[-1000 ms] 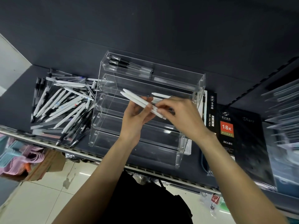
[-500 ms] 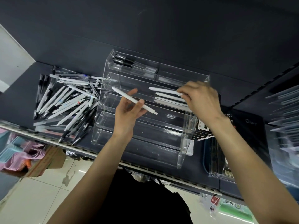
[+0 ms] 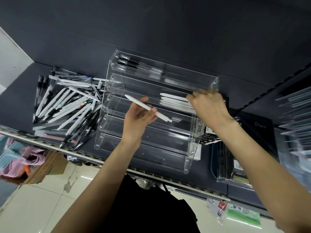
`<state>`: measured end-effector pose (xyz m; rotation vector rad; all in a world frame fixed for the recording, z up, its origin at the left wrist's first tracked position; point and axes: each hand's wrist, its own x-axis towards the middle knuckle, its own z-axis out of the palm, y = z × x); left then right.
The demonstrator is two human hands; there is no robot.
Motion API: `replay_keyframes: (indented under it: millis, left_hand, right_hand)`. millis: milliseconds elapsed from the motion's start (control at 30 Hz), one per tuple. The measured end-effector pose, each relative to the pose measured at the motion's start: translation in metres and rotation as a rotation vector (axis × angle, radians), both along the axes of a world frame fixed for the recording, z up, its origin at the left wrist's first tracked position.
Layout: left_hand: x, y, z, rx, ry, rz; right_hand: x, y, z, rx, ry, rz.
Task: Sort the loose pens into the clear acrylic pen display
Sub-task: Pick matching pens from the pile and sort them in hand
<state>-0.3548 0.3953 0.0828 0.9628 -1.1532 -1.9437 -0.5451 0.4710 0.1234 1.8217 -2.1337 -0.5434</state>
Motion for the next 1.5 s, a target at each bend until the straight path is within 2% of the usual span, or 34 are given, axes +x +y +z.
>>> replay_keyframes:
  millis: [67,133,267,400,433,600,667,800,867,967,1067,1133,1267,1500]
  left_hand:
    - [-0.002,0.002,0.001,0.004,0.004,0.000]
    - [-0.004,0.002,0.003,0.005,0.003,0.003]
    - [-0.011,-0.001,0.009,-0.008,0.020,0.005]
    - [-0.025,-0.002,0.017,-0.047,0.023,0.011]
    - [-0.030,-0.002,0.019,-0.065,0.017,0.008]
    - [-0.048,0.000,0.024,-0.168,-0.047,-0.043]
    - [-0.047,-0.008,0.022,-0.295,-0.169,-0.057]
    - [-0.026,-0.037,0.006,-0.858,-0.595,0.077]
    - [-0.021,-0.046,-0.001,-1.128,-0.684,0.070]
    - [-0.029,-0.045,-0.004,-1.341,-0.776,-0.015]
    - [-0.039,-0.043,-0.008,-1.395,-0.824,-0.107]
    - [-0.044,-0.043,-0.011,-1.396,-0.846,-0.177]
    - [-0.049,-0.041,-0.014,-1.398,-0.871,-0.264]
    - [-0.052,-0.038,-0.014,-1.371,-0.811,-0.294]
  right_hand:
    - [0.005,0.003,0.005,0.041,0.020,0.006]
    - [0.005,0.005,0.007,0.063,-0.047,-0.031]
    - [-0.001,0.012,0.003,-0.100,-0.177,-0.061]
    - [0.013,0.021,0.011,-0.460,-0.880,-0.057]
    - [0.018,0.020,0.013,-0.478,-0.941,-0.045]
    - [0.020,0.018,0.008,-0.544,-0.774,-0.032]
    - [0.015,0.019,0.008,-0.555,-0.694,-0.033]
    - [-0.001,0.023,0.006,-0.548,-0.432,-0.050]
    - [-0.007,0.021,0.003,-0.512,-0.332,-0.049]
    - [-0.009,0.013,-0.004,-0.402,-0.220,-0.055]
    - [-0.007,0.007,-0.009,-0.250,-0.115,-0.082]
    - [-0.007,0.007,-0.007,-0.240,-0.075,-0.071]
    - [-0.009,0.009,-0.009,-0.279,-0.111,0.024]
    - [-0.009,0.006,-0.012,-0.155,-0.090,0.000]
